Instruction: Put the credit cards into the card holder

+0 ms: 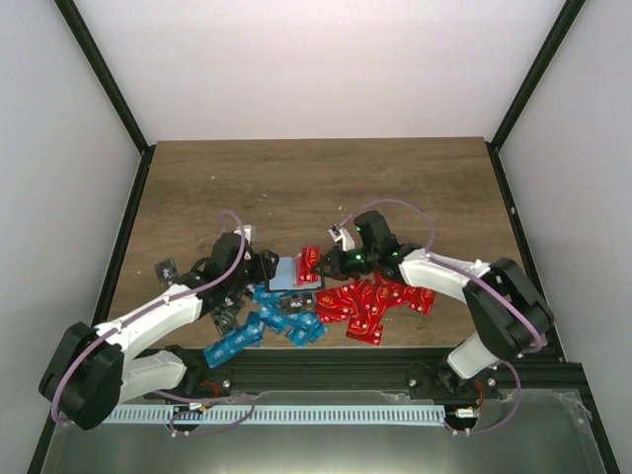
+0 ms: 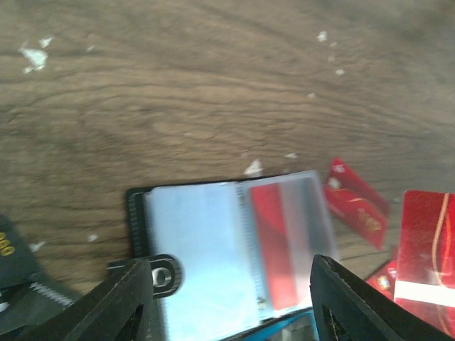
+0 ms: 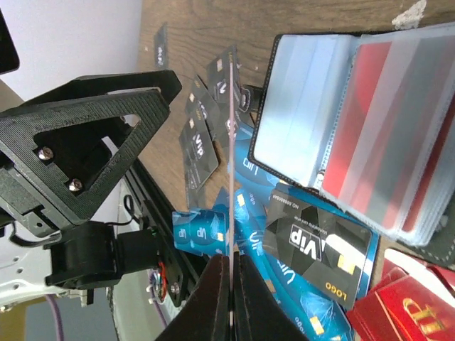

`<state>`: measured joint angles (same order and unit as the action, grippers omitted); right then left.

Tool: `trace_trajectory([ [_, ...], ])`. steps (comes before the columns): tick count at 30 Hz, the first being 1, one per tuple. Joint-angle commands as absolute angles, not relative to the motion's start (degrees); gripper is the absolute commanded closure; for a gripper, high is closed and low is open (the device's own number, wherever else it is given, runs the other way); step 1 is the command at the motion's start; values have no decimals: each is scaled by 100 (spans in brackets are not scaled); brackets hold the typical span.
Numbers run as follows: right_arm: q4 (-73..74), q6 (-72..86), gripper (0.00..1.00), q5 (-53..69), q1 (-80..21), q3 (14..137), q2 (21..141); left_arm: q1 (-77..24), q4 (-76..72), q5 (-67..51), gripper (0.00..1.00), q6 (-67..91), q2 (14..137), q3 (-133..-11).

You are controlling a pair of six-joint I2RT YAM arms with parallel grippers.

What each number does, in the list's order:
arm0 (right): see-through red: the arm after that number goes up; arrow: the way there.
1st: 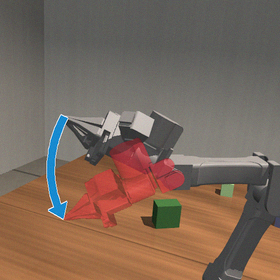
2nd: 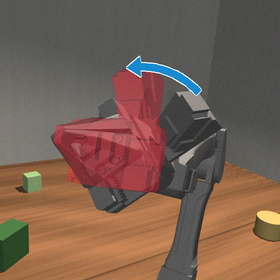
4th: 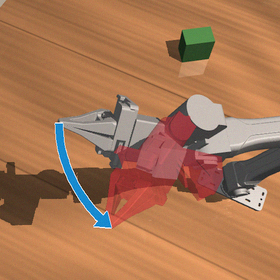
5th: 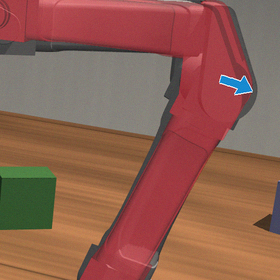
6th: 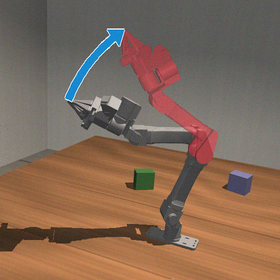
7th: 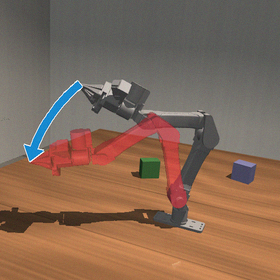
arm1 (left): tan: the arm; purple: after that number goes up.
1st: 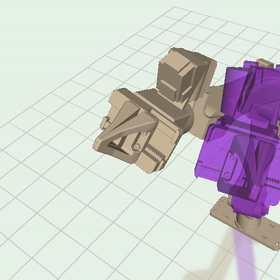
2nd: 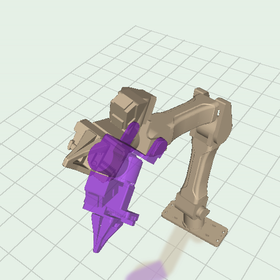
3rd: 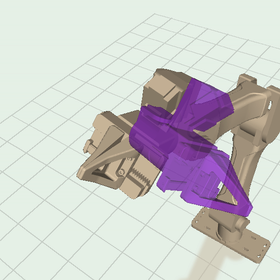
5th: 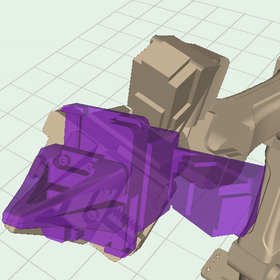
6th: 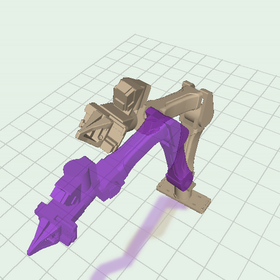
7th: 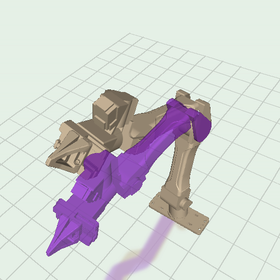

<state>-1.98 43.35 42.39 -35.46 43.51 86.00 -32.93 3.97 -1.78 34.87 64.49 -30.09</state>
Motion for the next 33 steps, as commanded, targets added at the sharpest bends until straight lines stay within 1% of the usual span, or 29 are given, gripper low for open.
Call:
trace_trajectory([
  [1,-107,4232,99,3946,-3758,4890,9171,-3094,761,1,37,3238,6705,-2941],
  [7,175,4131,99,3630,-3965,5489,9872,-3041,574,-309,38,3022,6985,-2882],
  [14,159,4066,99,3500,-3990,5789,10384,-3032,624,-160,37,2927,7432,-2951],
  [19,272,3972,99,3309,-3990,5976,10620,-3032,517,-259,40,2879,7682,-2983],
  [23,325,3916,99,3185,-3996,6045,10740,-3031,548,-207,49,2851,7807,-3012],
  [29,339,3902,99,3119,-3990,6081,10827,-3032,581,-79,67,2857,7864,-2975],
  [33,436,3847,99,3042,-3995,6116,10810,-3032,589,-40,73,2859,7930,-2971],
])
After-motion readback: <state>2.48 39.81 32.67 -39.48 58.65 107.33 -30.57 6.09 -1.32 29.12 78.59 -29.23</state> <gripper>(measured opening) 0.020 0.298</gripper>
